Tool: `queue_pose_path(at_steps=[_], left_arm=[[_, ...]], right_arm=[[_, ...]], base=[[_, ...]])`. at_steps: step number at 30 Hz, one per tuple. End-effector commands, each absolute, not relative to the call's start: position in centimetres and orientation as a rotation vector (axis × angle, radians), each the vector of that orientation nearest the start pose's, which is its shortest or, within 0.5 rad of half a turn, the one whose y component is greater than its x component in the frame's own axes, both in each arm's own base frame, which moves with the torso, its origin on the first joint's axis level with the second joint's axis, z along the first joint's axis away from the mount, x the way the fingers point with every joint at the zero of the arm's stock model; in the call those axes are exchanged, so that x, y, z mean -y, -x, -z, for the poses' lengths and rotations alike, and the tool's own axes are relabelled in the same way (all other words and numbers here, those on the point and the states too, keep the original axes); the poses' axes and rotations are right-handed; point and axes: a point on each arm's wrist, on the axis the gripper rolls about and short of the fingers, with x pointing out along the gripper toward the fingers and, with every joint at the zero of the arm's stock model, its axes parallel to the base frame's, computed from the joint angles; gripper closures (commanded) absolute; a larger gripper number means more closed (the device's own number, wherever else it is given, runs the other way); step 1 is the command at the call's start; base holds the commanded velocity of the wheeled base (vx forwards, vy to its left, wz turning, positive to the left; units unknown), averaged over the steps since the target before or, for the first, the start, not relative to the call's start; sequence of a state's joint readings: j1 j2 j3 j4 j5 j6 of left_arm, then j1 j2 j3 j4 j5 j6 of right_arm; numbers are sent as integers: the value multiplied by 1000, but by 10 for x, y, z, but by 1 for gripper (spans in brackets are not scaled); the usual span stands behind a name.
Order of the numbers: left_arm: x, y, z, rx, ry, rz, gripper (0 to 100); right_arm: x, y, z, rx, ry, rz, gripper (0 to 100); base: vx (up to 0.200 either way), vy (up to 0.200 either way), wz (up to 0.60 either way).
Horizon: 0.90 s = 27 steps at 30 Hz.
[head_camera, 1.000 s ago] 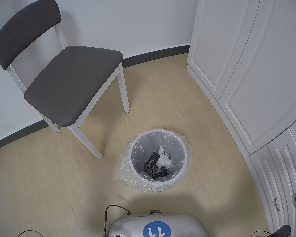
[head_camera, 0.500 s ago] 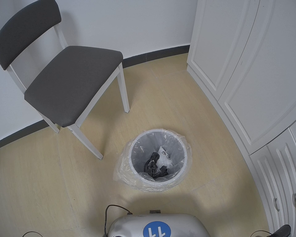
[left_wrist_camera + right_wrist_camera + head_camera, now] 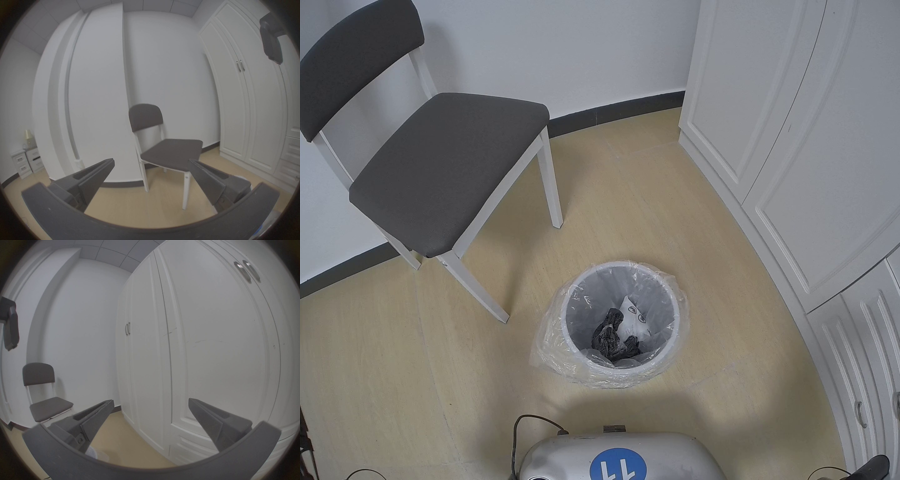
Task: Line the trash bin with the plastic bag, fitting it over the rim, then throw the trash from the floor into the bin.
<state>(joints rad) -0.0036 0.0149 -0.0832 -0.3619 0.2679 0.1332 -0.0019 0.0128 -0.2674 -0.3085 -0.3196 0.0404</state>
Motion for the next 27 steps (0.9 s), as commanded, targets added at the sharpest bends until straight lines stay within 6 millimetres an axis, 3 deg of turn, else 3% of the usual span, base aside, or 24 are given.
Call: queue_pose_path(at_steps=[1,9,17,21,27], left_arm=[[-5,30,-111,336,-49,-236,0],[-4,24,-84,79,-24,-196,0],[-4,23,-82,64,-18,-180,0],[0,23,-78,28,25,-15,0],[0,23,-75,-5,-15,9,0]], right_arm=[[6,61,-167,559,-129,270,0],[5,49,-150,549,-103,210,0],[5,41,-135,489,-93,205,0],[5,35,-123,446,-87,207,0],[5,32,-117,416,-75,210,0]], base=[[0,0,0],[0,0,0],[0,0,0],[0,0,0],[0,0,0]])
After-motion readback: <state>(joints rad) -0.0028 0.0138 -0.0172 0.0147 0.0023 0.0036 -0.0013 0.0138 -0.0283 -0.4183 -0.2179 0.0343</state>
